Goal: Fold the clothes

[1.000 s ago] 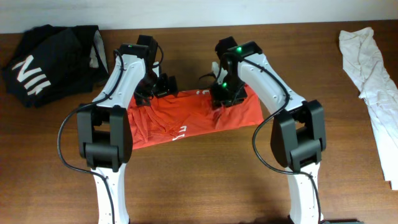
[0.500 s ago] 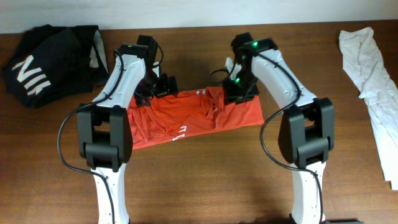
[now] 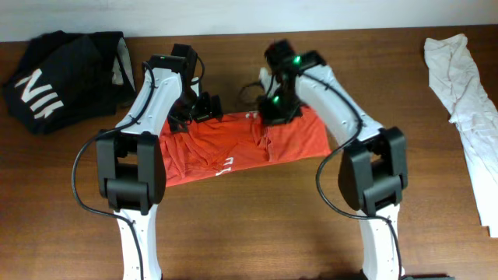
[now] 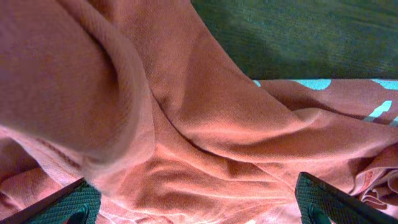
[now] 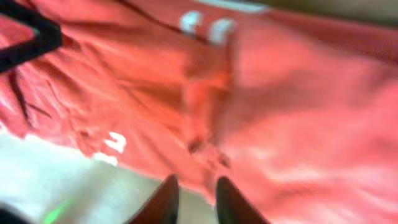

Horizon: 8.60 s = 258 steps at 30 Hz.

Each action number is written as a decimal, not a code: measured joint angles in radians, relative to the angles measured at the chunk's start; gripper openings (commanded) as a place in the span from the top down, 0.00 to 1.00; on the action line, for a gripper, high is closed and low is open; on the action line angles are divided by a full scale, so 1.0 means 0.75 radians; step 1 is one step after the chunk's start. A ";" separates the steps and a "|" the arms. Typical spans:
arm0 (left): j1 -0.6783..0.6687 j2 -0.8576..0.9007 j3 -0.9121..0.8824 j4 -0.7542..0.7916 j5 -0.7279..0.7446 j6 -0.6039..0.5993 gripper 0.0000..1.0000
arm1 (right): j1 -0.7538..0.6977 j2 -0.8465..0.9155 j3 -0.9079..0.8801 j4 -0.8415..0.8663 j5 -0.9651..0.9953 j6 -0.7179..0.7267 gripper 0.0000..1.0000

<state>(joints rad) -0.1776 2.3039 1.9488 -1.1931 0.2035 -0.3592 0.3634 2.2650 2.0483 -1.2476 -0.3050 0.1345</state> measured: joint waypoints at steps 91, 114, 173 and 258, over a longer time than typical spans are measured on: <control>-0.497 0.023 0.183 -0.032 -0.268 0.078 0.57 | -0.879 -0.008 0.169 -0.132 0.361 0.025 0.01; 0.049 0.079 0.827 -0.650 -0.063 0.192 0.01 | -0.879 -0.008 0.169 -0.131 0.361 0.025 0.01; -0.187 0.024 0.759 -0.647 0.068 0.308 0.01 | -0.879 -0.008 0.169 -0.132 0.362 0.025 0.01; -0.548 0.193 0.430 -0.221 -0.077 0.071 0.64 | -0.879 -0.008 0.169 -0.132 0.362 0.025 0.01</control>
<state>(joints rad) -0.5884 2.4485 2.2715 -1.3586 0.1455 -0.3058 -0.2962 2.2589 2.1750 -1.3464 -0.0338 0.1532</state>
